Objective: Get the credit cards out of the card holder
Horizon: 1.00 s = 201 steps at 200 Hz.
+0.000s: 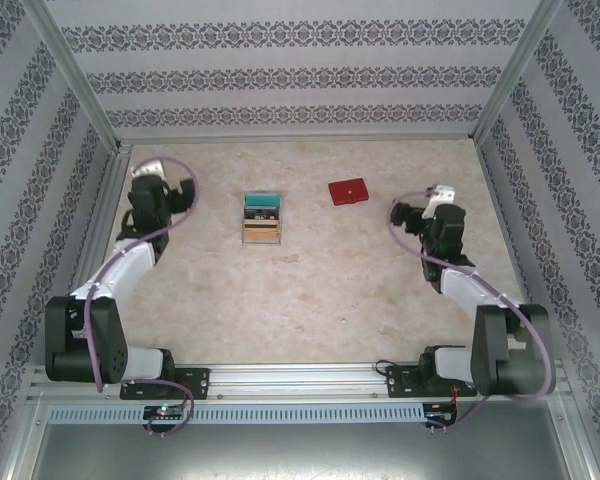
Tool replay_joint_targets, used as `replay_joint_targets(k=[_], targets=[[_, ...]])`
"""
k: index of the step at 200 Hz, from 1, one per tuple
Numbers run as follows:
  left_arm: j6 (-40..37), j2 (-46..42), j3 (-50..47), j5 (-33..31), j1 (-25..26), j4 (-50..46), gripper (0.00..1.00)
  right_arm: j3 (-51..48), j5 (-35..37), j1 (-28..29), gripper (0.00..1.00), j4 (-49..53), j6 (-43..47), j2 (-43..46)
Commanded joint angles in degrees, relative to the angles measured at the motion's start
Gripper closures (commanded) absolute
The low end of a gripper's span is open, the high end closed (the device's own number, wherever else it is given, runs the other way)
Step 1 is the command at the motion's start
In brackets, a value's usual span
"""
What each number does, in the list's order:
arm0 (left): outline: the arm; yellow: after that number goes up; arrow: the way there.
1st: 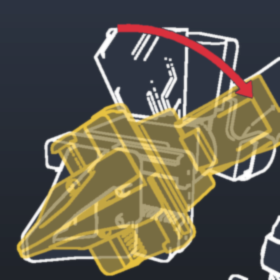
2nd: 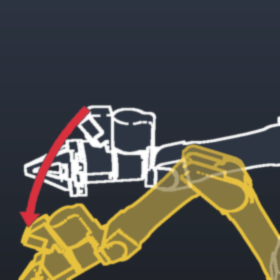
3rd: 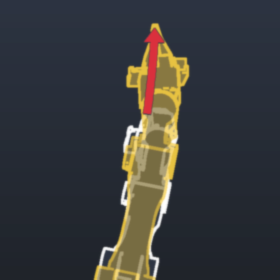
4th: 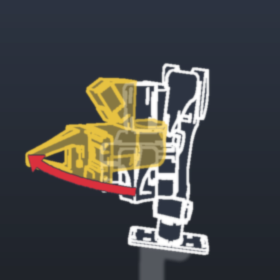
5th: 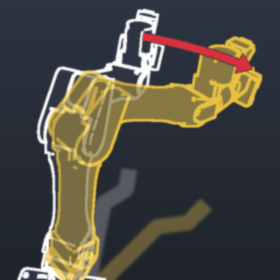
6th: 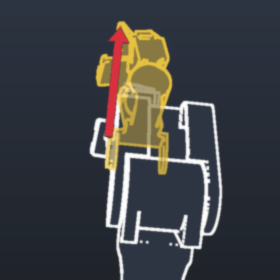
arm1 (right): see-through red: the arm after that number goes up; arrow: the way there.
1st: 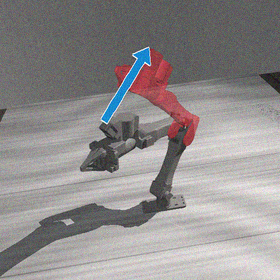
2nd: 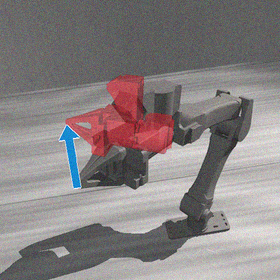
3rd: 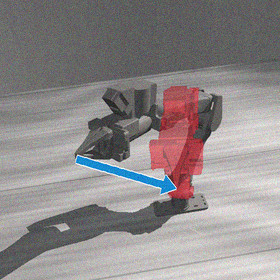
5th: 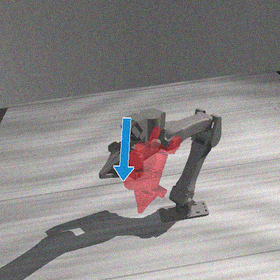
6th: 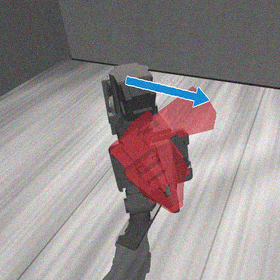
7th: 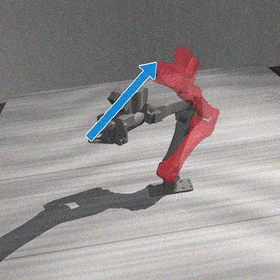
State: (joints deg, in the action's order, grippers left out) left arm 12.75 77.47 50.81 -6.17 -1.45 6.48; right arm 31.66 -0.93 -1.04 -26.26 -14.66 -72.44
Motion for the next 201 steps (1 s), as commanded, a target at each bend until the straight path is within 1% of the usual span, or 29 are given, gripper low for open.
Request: replay_joint_targets(k=[1, 9, 27, 36, 47, 58, 65, 89, 110, 128, 148, 165, 180, 201], targets=[[10.23, -0.22, 6.74, -1.85, -0.74, -21.59, 0.01, 6.58, 2.29, -1.12, 0.02, 14.7, -18.17, 0.51], [11.4, -0.12, 7.98, 0.55, -0.69, -22.74, 0.01, 8.71, -1.66, -1.16, 0.02, 14.87, -19.1, -1.41], [14.13, -0.08, 9.6, 5.22, -0.66, -24.0, 0.01, 15.16, -7.64, -0.75, 0.02, 15.57, -24.14, -7.96], [14.29, -0.28, 9.96, 7.07, -0.57, -24.1, 0.01, 20.5, -10.89, -0.07, 0.02, 18.92, -25.83, -12.05], [14.02, -0.72, 10.51, 7.88, -0.27, -24.4, 0.01, 27.37, -11.21, 1.56, 0.02, 24.82, -28.65, -17.23], [13.32, -1.26, 10.83, 7.85, 0.02, -24.75, 0.01, 33.06, -10.55, 4.02, 0.02, 28.09, -30.35, -22.23], [12.72, -1.48, 11.12, 8.2, 0.12, -25.01, 0.01, 36.31, -9.14, 5.88, 0.02, 29.61, -30.34, -25.08], [12.04, -1.68, 12.34, 9.19, 0.46, -26.8, 0.01, 49.49, 0.28, 11.14, 0.02, 40.07, -30.03, -35.03], [12.38, -2.31, 12.12, 10.6, 0.79, -26.76, 0.01, 60.7, 5.95, 13.48, 0.02, 48.56, -30.36, -43.64], [13.03, -2.28, 11.86, 11.31, 1.07, -26.96, 0.01, 72.44, 13.24, 14.92, 0.02, 58.5, -29.7, -51.38], [13.1, -2.07, 11.75, 12.19, 1.45, -27.15, 0.01, 84.6, 17.48, 15.74, 0.02, 67.0, -29.26, -59.78], [12.62, -2.0, 12.09, 11.47, 1.53, -27.85, 0.01, 91.86, 19.91, 16.28, 0.02, 71.24, -28.85, -65.2], [12.0, -1.73, 12.71, 11.36, 1.54, -28.59, 0.01, 96.17, 20.94, 16.52, 0.02, 73.92, -28.75, -68.87], [11.33, -1.27, 13.32, 11.49, 1.52, -28.98, 0.01, 97.97, 20.27, 16.9, 0.02, 74.86, -27.31, -71.78]])
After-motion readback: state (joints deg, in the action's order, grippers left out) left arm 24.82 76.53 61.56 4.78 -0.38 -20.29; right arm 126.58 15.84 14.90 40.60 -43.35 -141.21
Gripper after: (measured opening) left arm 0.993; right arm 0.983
